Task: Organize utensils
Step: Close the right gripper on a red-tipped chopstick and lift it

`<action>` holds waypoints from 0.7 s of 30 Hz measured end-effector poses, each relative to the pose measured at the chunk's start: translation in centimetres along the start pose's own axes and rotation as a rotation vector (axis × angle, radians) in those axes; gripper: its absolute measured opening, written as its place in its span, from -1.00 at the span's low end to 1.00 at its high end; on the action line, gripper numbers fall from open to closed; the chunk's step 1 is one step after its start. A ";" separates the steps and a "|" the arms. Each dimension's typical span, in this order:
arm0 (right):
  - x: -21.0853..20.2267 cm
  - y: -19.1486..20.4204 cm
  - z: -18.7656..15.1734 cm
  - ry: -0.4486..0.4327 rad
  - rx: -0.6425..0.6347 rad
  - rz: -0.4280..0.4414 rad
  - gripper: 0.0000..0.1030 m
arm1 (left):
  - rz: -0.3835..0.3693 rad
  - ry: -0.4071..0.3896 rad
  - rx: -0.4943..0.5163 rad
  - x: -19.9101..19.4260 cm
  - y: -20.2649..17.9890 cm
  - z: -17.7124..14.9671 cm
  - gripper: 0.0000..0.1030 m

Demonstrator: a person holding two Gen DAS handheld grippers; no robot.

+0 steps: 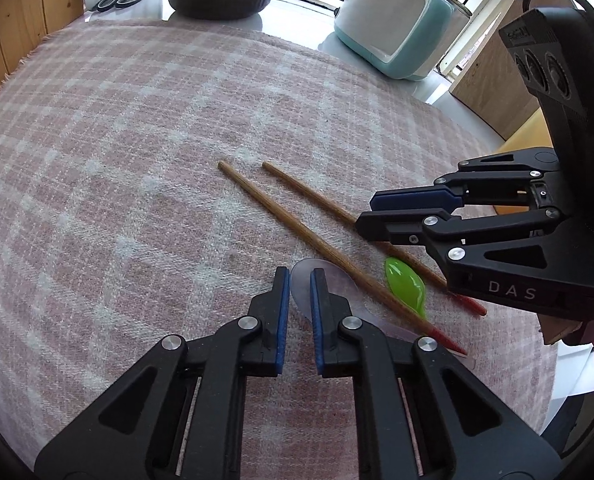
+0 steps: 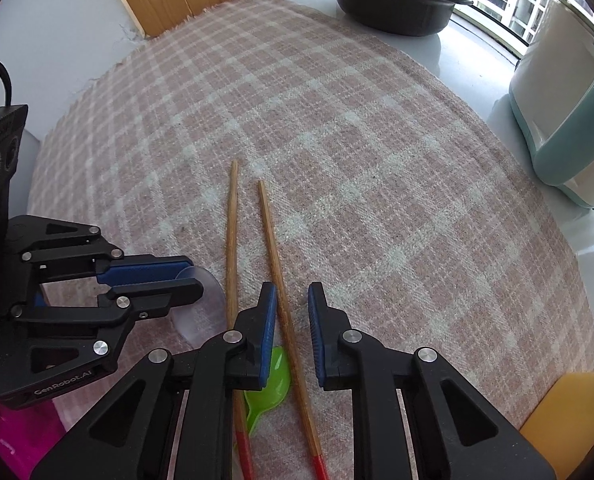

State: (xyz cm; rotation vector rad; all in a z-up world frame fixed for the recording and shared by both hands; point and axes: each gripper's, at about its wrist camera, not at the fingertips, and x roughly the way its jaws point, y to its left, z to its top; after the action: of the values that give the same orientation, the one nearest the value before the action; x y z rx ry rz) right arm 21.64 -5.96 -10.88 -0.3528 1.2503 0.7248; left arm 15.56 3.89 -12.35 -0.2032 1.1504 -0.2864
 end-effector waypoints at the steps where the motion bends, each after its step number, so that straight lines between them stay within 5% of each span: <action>1: 0.0 0.0 0.0 0.000 -0.004 0.003 -0.73 | 0.000 -0.002 0.000 0.0 0.0 0.0 -0.85; 12: 1.0 0.8 0.6 0.020 -0.045 -0.010 -0.73 | -0.011 -0.003 -0.008 -0.5 0.2 -0.4 -0.87; 16: 1.1 0.6 1.0 0.031 -0.051 -0.028 -0.89 | -0.023 0.008 -0.013 -0.4 0.3 -0.3 -0.86; 21: 1.0 0.2 0.9 0.036 -0.048 -0.058 -0.90 | -0.039 0.019 -0.007 -0.1 0.0 -0.3 -0.55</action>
State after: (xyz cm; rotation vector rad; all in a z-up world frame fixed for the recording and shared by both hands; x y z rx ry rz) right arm 22.32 -4.92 -11.56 -0.4416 1.2530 0.7025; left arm 15.23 3.97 -12.37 -0.2293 1.1674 -0.3190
